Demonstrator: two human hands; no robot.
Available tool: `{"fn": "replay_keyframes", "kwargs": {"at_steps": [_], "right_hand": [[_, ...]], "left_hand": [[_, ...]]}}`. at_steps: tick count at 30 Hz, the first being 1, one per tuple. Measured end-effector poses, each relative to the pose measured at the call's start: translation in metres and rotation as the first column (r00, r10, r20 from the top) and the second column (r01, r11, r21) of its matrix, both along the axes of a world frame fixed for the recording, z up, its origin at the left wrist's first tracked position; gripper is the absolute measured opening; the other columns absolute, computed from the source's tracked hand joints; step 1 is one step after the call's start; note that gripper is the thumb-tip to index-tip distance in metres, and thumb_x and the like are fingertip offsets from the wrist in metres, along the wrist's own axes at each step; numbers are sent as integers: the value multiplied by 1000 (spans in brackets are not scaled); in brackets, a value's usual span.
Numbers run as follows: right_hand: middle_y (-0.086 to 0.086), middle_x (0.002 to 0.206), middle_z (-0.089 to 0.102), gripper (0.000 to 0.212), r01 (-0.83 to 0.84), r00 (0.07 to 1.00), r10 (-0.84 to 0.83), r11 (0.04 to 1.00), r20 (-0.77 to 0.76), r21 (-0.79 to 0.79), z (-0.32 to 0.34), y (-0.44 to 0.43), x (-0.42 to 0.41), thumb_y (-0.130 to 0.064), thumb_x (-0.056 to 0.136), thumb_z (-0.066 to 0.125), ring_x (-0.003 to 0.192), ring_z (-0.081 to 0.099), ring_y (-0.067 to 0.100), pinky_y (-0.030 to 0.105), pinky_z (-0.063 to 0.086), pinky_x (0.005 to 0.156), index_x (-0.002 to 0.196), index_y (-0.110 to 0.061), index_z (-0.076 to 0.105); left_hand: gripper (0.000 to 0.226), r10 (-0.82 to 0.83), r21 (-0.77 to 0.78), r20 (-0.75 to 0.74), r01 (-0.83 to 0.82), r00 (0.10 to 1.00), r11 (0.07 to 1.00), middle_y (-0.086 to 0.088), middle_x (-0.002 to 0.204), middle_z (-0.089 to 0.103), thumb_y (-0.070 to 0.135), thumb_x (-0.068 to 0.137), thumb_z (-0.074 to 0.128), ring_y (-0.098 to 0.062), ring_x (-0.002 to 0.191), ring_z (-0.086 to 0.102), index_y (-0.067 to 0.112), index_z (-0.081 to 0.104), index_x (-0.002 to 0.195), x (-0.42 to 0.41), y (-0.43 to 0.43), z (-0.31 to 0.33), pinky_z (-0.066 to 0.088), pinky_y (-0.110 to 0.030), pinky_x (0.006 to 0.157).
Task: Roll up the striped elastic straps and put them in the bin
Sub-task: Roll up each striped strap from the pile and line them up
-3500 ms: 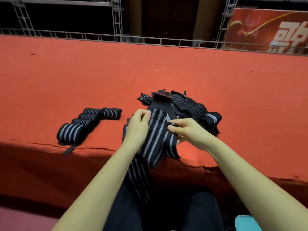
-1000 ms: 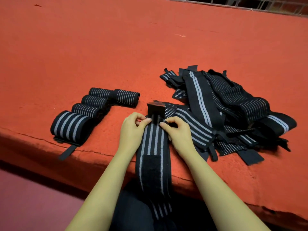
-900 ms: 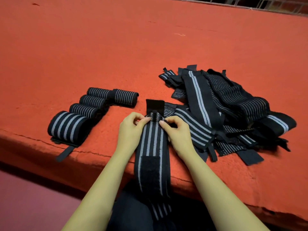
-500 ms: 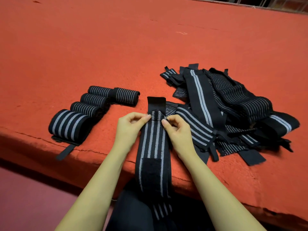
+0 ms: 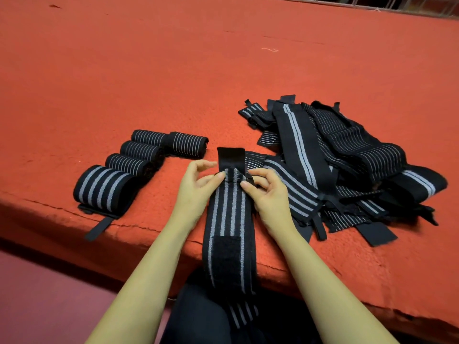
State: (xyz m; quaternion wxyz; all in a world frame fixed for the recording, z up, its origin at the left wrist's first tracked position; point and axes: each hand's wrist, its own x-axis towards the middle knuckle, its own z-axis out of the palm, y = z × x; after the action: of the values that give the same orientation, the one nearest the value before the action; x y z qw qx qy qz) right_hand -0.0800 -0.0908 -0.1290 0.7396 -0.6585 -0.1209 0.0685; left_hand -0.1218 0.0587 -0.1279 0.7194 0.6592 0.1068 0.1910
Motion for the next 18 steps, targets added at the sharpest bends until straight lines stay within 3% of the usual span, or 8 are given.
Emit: {"fn": "replay_keyframes", "kwargs": {"at_steps": [3,5,7,9,11,14,18], "right_hand": [[5,91,70,19,-1,1000,2,999,17,-49,0,0,0,-1,86,66,57,58,-4,7,41,53,102,-11,61],[6,91,70,17,-8,1000,8,998,6,-57,-1,0,1,-1,87,66,55,58,-5,7,40,52,101,-10,61],[5,90,71,14,-17,1000,17,997,-8,-70,-1,0,1,-5,88,66,65,64,-1,11,46,61,101,-10,63],[3,88,72,10,-27,999,29,993,18,-112,-2,1,1,-9,88,67,77,68,5,18,50,72,98,-7,65],[0,78,68,5,-43,995,56,986,81,-160,-2,1,0,-11,89,67,75,63,7,21,49,71,89,-6,67],[13,80,68,7,-79,988,100,982,119,-169,0,0,-1,-11,91,64,78,61,13,31,48,74,88,-6,67],[-4,65,62,15,-123,989,134,981,62,-153,1,-1,-1,-13,92,63,66,56,8,28,46,66,81,-21,69]], "left_hand": [[43,-51,-15,-85,50,995,999,-3,115,63,11,86,69,-7,90,65,16,49,124,3,0,2,48,-13,70],[40,-101,-15,-107,100,989,995,-6,108,68,8,87,67,-8,88,67,9,53,125,4,-2,0,49,-15,73],[29,-101,11,-85,102,991,995,-7,105,71,7,87,66,-10,92,68,4,59,116,4,-3,-1,51,-20,81],[23,-92,8,-62,93,994,996,-5,103,71,7,86,68,-10,91,68,9,62,108,3,-1,-2,51,-18,79],[25,-109,-6,-60,109,992,994,-4,102,70,6,83,70,-10,91,67,12,61,105,2,0,-1,50,-17,77],[29,-175,-76,-81,169,981,983,-5,105,71,8,82,71,-14,99,67,11,61,109,2,2,1,50,-26,87],[32,-311,-128,-151,294,938,947,-13,108,72,25,82,73,-31,104,67,9,69,109,6,6,9,48,-46,95]]}}
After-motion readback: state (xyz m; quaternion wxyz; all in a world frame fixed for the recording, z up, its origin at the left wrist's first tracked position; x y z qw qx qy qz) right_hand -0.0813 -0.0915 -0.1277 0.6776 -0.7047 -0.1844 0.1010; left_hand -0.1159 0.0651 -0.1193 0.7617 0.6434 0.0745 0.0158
